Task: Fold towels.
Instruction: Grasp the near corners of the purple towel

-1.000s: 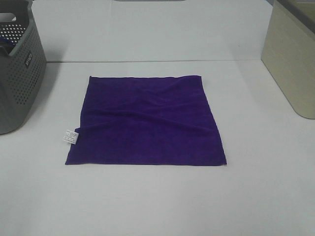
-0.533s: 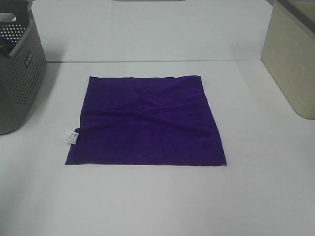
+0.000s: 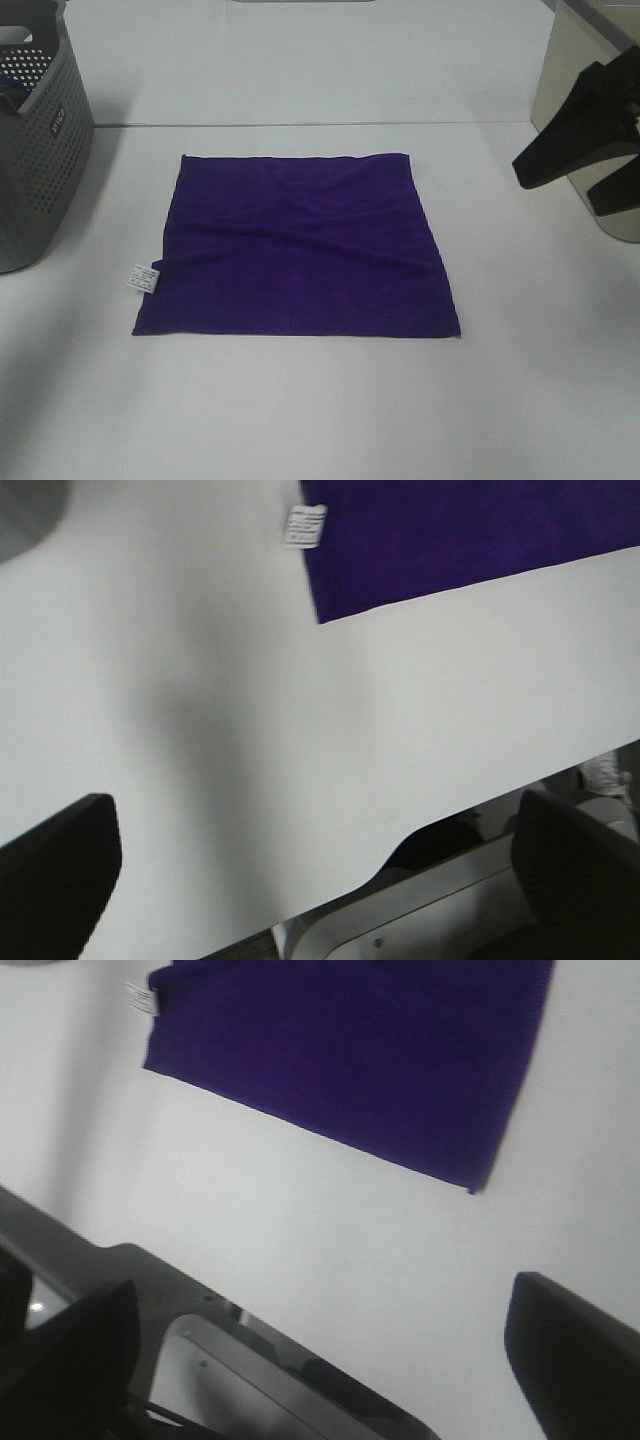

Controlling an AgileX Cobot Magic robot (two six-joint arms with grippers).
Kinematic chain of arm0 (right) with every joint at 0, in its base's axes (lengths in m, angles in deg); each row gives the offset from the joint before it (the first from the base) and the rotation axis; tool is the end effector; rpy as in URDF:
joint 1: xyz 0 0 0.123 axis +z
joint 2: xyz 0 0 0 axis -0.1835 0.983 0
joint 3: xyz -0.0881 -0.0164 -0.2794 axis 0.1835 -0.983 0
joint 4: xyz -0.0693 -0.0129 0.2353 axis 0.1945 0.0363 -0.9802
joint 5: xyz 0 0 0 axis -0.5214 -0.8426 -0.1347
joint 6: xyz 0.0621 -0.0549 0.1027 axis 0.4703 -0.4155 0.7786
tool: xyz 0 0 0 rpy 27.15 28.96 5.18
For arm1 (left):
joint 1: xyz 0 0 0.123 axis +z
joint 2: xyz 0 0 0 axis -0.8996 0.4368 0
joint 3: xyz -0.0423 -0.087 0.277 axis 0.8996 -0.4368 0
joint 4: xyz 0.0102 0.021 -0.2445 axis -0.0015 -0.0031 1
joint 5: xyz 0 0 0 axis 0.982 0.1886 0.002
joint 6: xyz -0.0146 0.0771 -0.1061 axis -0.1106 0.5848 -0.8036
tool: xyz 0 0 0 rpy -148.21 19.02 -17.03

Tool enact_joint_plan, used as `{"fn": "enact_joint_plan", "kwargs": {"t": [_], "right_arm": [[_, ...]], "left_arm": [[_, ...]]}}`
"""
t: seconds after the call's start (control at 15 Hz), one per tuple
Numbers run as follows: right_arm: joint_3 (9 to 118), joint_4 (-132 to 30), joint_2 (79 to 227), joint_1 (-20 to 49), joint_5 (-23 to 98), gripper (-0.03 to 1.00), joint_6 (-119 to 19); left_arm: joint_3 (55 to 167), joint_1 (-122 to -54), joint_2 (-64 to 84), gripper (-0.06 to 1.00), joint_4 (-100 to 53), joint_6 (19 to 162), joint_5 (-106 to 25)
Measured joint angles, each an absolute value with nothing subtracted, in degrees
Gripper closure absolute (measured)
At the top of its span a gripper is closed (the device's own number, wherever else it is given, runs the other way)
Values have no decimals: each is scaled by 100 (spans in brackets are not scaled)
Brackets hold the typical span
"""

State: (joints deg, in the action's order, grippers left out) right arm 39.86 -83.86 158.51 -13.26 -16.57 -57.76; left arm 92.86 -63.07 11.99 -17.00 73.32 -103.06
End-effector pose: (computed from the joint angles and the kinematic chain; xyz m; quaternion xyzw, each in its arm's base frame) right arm 0.2551 0.0654 0.2622 -0.0982 0.9376 0.2883 0.1679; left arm 0.2425 -0.0366 0.2775 0.0862 0.9748 -0.1440 0.1472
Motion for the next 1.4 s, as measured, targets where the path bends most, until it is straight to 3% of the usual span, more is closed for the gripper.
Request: {"fn": "enact_joint_plan", "kwargs": {"t": [0.4,0.73,0.93,1.4], "right_arm": [[3992,-9142,17387,-1871,-1680,2,-6876],[3998,-9137,17444,-1871,-1228,2,-6888],[3998,-8781,17478,-1871,-403,2,-6676],[4004,-8615,18785,-1848,-122,2,-6223]], "left_arm": [[9292,-6307,3301,-5,-216,8398,-9481],[9292,-6307,4447,-5,150,8874,-8931],[9292,-6307,4619,-5,162,9011,-8553],[9292,-6307,4906,-5,460,9028,-8238]]}}
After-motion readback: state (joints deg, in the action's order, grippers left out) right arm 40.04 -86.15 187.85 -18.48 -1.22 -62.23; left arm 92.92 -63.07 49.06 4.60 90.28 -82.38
